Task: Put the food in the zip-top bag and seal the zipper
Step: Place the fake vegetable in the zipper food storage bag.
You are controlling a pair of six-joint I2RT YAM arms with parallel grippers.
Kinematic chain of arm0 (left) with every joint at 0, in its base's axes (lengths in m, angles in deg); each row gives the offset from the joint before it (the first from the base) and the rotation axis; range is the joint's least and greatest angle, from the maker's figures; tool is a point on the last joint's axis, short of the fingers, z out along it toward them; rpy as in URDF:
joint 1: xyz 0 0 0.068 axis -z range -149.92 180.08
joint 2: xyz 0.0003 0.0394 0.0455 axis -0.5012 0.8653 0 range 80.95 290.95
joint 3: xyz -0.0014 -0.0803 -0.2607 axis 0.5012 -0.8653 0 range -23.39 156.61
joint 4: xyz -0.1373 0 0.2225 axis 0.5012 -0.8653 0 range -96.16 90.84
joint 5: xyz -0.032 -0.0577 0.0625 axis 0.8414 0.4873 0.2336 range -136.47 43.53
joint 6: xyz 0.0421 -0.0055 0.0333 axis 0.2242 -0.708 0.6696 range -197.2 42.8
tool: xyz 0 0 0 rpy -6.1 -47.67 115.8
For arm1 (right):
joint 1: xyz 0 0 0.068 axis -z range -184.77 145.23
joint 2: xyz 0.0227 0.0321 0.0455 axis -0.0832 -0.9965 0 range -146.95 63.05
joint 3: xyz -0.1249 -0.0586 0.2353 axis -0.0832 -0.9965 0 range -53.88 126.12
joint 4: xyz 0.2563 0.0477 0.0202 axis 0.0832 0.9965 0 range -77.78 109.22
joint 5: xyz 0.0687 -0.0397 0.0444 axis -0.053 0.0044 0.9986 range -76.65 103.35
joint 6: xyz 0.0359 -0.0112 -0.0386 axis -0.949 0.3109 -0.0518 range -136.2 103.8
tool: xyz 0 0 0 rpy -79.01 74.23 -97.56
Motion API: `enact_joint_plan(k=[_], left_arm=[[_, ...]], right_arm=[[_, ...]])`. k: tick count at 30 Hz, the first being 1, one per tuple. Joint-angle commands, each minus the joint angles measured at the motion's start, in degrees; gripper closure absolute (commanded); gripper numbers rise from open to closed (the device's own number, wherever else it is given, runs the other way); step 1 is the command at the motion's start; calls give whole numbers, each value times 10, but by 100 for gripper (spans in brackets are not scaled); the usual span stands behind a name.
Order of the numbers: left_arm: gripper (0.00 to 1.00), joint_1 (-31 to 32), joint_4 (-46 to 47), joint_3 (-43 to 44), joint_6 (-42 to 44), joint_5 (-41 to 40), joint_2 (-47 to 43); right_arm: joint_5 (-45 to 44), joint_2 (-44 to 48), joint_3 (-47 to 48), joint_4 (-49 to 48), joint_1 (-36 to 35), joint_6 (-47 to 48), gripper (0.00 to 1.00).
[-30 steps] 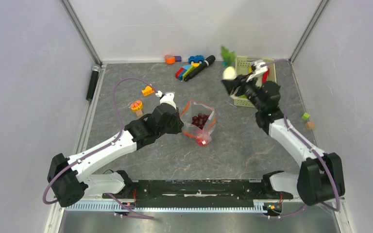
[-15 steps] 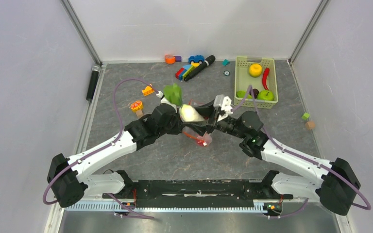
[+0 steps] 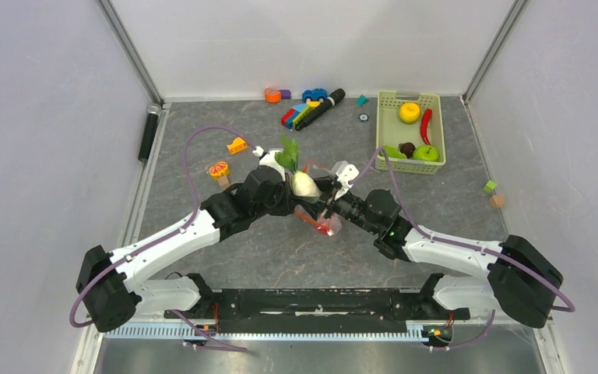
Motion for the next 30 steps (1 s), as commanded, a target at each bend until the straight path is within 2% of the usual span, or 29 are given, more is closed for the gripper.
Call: enact_joint_plan(k=[1, 3, 5, 9, 16, 27, 30], left_arm=[[98, -2, 22, -1, 9, 10, 2], [98, -2, 23, -2, 9, 10, 4], [98, -2, 23, -1, 8, 10, 6], [98, -2, 23, 0, 10, 10, 10], [98, -2, 22, 0, 8, 10, 9], [98, -2, 22, -1, 7, 15, 0], [98, -2, 22, -1, 7, 16, -4]], right_arm=[[-96, -13, 17, -21, -8, 5, 71], [-109, -16, 20, -12, -9, 8, 68], [-117, -17, 22, -6, -10, 9, 60], [-122, -10, 25, 3, -10, 14, 40], [-123, -11, 22, 6, -11, 9, 27], [-139, 10, 14, 13, -12, 5, 22], [-159, 14, 15, 27, -12, 6, 24]])
